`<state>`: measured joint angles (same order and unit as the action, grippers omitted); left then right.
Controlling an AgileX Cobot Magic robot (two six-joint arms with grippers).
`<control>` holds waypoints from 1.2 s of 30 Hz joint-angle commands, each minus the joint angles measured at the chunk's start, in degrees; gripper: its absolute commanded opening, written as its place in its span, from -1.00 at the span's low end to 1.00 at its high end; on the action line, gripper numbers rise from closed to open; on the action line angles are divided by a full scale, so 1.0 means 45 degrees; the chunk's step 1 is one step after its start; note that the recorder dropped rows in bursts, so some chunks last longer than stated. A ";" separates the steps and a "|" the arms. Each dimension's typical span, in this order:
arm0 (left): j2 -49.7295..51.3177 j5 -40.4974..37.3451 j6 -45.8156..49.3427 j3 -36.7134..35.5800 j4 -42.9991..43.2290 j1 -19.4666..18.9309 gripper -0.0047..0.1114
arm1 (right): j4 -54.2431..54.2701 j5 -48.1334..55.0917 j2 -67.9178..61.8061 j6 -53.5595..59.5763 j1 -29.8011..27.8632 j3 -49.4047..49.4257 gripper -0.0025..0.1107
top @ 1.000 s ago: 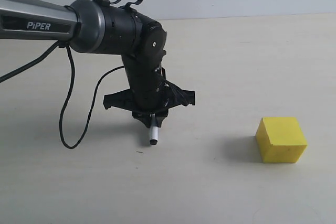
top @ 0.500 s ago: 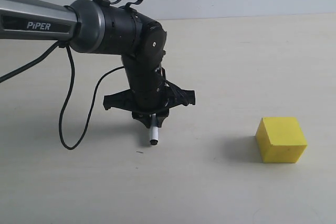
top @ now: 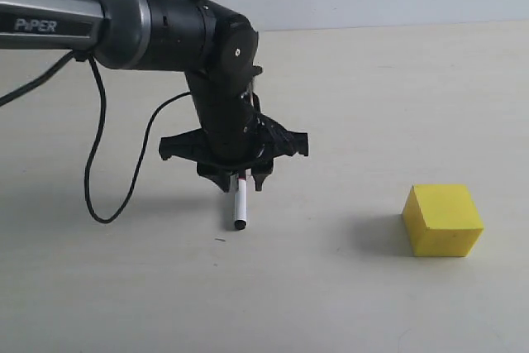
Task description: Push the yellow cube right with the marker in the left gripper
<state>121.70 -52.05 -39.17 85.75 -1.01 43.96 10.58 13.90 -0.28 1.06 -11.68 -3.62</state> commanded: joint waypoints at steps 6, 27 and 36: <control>-0.2238 -0.0938 0.2907 -0.0075 -0.0041 0.0182 -0.22 | -0.0015 -0.0038 0.0062 0.0116 -0.0057 0.0078 -0.96; -1.1086 0.8158 0.4373 -0.8398 -0.0260 0.1027 -0.92 | -0.0015 -0.0066 0.0062 0.0116 -0.0057 0.0078 -0.96; -1.2993 0.8065 0.4373 -0.8937 -0.0260 0.1027 -0.92 | -0.0015 -0.0066 0.0062 0.0116 -0.0057 0.0078 -0.96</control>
<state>64.48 -16.42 -19.93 45.81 -2.35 48.53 10.58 13.90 -0.28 1.06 -11.68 -3.62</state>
